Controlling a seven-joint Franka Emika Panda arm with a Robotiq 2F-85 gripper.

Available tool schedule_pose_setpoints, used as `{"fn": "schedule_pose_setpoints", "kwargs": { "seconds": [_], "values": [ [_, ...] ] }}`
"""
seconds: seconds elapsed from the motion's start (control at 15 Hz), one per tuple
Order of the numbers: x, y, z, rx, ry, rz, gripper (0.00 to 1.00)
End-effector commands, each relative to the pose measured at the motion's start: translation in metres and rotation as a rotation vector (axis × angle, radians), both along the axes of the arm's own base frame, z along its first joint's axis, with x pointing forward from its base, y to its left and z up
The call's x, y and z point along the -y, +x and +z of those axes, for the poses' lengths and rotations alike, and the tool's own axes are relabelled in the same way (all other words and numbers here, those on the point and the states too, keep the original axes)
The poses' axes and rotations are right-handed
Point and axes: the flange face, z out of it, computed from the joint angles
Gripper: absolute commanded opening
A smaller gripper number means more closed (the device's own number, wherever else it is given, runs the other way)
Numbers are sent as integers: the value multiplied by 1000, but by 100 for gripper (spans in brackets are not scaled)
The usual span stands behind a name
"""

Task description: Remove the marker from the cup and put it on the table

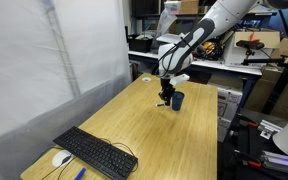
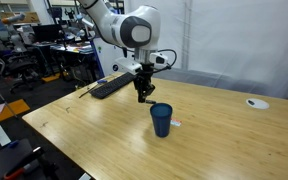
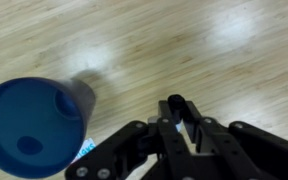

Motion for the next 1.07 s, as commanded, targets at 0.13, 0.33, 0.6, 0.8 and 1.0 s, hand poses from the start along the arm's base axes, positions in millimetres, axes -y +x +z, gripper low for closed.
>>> {"fn": "schedule_pose_setpoints", "kwargs": {
  "seconds": [0.13, 0.33, 0.6, 0.8, 1.0],
  "values": [
    [-1, -13, -23, 9, -15, -2, 5],
    [-2, -14, -39, -8, -13, 1, 5],
    [-6, -16, -51, -29, -14, 9, 44],
    [-7, -16, -48, -45, -14, 7, 58],
    [-5, -15, -38, -52, -8, -2, 79]
  ]
}}
